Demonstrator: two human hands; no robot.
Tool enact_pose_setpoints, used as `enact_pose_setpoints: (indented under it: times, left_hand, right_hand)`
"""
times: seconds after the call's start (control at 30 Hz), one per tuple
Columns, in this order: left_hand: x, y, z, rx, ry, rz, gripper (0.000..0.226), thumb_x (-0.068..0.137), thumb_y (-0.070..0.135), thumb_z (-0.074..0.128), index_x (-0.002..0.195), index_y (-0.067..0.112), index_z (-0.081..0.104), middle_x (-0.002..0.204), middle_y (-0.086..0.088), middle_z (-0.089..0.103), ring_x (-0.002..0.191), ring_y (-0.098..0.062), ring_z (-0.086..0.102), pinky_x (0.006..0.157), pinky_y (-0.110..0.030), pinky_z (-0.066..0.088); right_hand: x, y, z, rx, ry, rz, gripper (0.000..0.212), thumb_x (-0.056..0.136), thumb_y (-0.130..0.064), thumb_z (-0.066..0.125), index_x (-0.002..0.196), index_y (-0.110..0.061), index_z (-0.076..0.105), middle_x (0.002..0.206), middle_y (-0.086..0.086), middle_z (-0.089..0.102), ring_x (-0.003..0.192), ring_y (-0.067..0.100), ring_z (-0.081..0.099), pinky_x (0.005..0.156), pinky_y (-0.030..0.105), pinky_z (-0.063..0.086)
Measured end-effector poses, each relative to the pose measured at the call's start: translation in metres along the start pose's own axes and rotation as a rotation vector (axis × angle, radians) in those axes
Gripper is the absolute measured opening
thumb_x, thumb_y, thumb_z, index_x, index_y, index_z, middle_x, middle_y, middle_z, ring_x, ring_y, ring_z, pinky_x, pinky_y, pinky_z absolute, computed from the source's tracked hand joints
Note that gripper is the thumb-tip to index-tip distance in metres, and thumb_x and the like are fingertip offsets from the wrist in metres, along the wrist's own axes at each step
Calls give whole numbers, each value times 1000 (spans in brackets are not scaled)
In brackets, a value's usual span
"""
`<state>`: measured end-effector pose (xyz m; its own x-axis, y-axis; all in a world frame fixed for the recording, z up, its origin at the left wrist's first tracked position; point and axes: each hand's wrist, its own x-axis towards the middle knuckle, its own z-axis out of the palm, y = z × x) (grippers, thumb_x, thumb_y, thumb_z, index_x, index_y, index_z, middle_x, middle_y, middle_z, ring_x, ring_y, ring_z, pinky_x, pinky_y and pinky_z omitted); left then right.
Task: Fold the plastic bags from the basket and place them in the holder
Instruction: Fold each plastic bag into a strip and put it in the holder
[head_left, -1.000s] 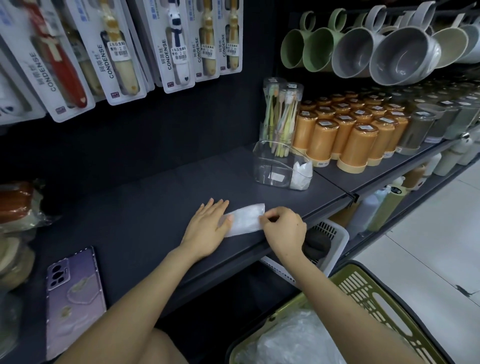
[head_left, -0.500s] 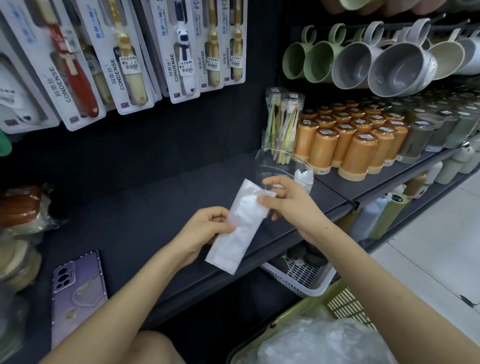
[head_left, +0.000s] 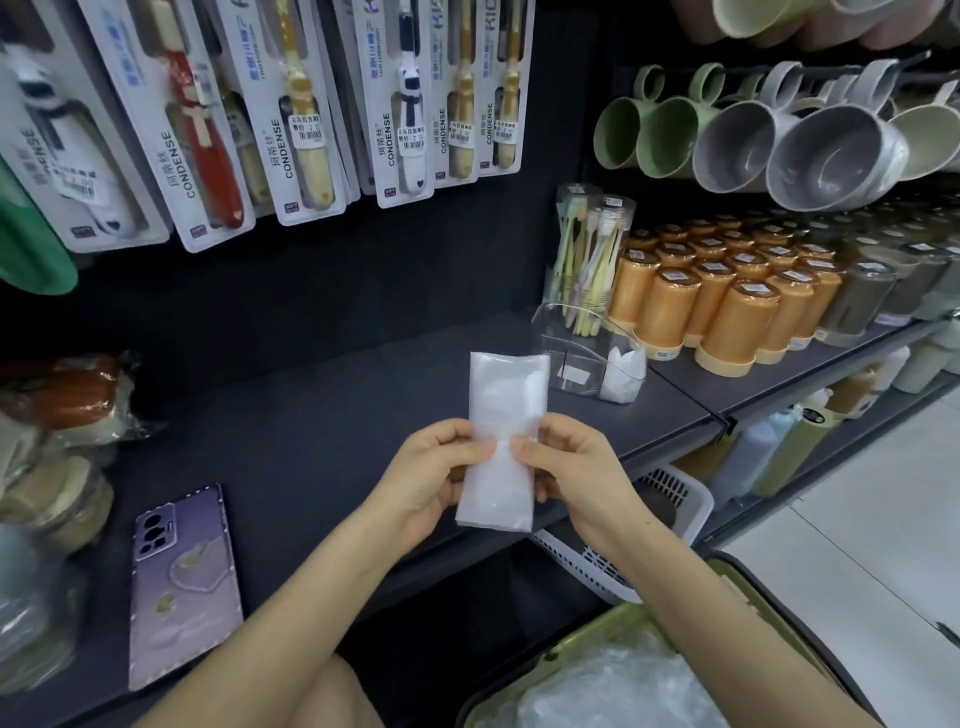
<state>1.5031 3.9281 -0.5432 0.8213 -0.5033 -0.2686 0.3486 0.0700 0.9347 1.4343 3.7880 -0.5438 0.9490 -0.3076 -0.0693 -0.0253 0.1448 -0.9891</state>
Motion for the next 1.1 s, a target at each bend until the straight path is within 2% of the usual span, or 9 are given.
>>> enact_pose_setpoints:
  times: [0.13, 0.3, 0.37, 0.5, 0.63, 0.77, 0.87, 0.97, 1.1]
  left_hand:
    - [-3, 7, -5, -52, -80, -20, 22, 90, 5, 53, 108, -2, 63, 100, -18, 69, 87, -28, 68, 75, -41, 57]
    - [-3, 13, -17, 10, -246, -216, 65, 80, 48, 59, 120, -2, 59, 110, -23, 68, 99, -37, 66, 88, -46, 52]
    - [-4, 13, -18, 164, -350, -165, 59, 72, 29, 77, 120, 1, 61, 113, -20, 69, 100, -31, 67, 89, -42, 53]
    - [0, 15, -14, 383, -297, 2, 31, 80, -4, 70, 110, 3, 67, 103, -13, 73, 93, -21, 70, 80, -27, 55]
    - [10, 17, -7, 606, -221, 190, 28, 80, 0, 73, 106, 9, 69, 99, -2, 74, 93, -15, 70, 83, -28, 56]
    - [23, 18, 4, 763, -227, 332, 12, 80, 6, 75, 79, 14, 67, 74, 14, 67, 69, 2, 61, 69, -15, 47]
    - [34, 14, 9, 785, -198, 373, 15, 81, 11, 76, 74, 20, 66, 69, 14, 65, 66, 1, 58, 66, -17, 46]
    - [47, 11, 15, 779, -127, 439, 8, 82, 13, 75, 77, 18, 71, 76, 1, 70, 71, -6, 60, 72, -26, 49]
    - [66, 7, 32, 759, -120, 488, 13, 82, 14, 75, 77, 24, 70, 75, 7, 70, 71, -3, 61, 71, -21, 49]
  right_hand:
    - [-3, -4, 2, -32, -9, -67, 20, 87, 8, 58, 88, -8, 70, 77, 0, 67, 58, 9, 54, 47, 20, 40]
    - [-2, -6, -4, -196, -13, -239, 35, 86, 17, 50, 82, -10, 72, 82, -1, 68, 68, 9, 59, 55, 21, 48]
    - [-1, -8, -6, -244, -24, -285, 35, 85, 17, 51, 82, -10, 72, 85, -2, 68, 73, 7, 60, 60, 18, 49]
    - [2, -19, -29, -202, -192, -181, 32, 85, 11, 59, 103, -13, 71, 95, 1, 72, 86, 17, 67, 76, 26, 55]
    - [8, -29, -48, -251, -211, -82, 32, 81, -13, 69, 112, -17, 68, 101, 3, 73, 99, 17, 67, 91, 29, 52]
    - [15, -27, -42, -505, -1, -239, 5, 82, -14, 75, 87, -16, 75, 81, -2, 73, 76, 5, 66, 75, 18, 51]
    - [22, -26, -50, -479, 132, -289, 12, 82, -11, 74, 75, -21, 75, 75, -6, 73, 71, 4, 65, 71, 17, 52]
    - [25, -22, -62, -366, 158, -263, 7, 82, -11, 74, 85, -17, 76, 83, -2, 75, 79, 7, 67, 76, 18, 52]
    - [28, -8, -80, -224, 128, -155, 24, 81, -15, 74, 105, -15, 70, 98, 6, 72, 92, 13, 66, 84, 24, 52]
